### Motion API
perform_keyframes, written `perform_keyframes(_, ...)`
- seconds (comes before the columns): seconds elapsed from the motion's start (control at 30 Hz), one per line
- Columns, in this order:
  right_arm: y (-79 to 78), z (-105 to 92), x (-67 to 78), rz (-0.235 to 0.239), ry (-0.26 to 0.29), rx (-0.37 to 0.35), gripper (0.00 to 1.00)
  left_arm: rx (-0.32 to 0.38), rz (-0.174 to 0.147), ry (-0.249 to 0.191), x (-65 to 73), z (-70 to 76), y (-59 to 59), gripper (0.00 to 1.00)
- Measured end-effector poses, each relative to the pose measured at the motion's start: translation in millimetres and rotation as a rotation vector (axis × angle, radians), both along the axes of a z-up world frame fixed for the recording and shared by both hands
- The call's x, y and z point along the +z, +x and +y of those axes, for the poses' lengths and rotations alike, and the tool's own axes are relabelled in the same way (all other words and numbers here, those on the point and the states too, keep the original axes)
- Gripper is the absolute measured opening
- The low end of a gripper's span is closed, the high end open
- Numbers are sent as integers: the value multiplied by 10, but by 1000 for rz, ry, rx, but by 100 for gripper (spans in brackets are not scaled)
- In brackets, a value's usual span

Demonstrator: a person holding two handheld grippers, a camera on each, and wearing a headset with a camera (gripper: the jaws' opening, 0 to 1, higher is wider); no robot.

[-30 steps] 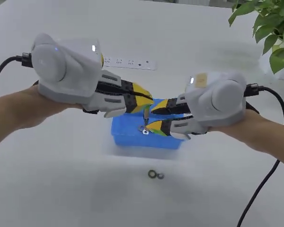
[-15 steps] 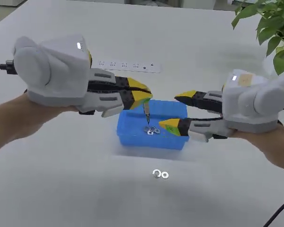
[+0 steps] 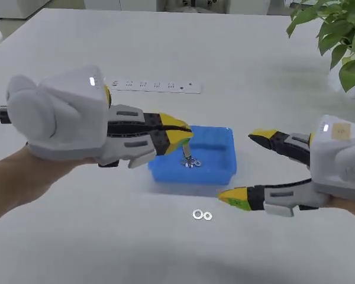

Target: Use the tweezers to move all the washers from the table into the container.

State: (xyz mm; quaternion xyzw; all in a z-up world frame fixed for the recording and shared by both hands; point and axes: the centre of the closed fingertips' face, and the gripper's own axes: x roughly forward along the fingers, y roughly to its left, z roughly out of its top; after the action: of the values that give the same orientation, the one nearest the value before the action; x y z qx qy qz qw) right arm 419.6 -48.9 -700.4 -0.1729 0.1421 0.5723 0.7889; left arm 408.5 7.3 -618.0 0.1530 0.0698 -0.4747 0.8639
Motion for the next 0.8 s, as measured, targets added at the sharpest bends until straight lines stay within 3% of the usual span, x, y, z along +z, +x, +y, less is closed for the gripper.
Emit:
perform_keyframes(0.13,-120,-59,-86,1,-25,7,86,7,23,25,-127,2,-88,5)
perform_keyframes(0.2,-203,-77,-140,25,-32,14,91,6,38,44,-208,3,-138,5)
perform_keyframes(0.27,-274,-100,-192,11,-55,22,100,10,33,46,-222,-8,-177,5)
perform_keyframes(0.37,-422,-104,-250,9,-81,66,100,30,12,37,-219,-9,-230,5)
perform_keyframes(0.53,-561,-100,-337,11,-100,96,100,24,29,41,-344,-75,-339,5)
perform_keyframes(0.63,-625,-126,-413,39,-101,93,100,19,26,42,-426,-124,-369,5)
perform_keyframes(0.8,-726,-196,-508,79,-107,99,100,21,51,31,-561,-195,-413,5)
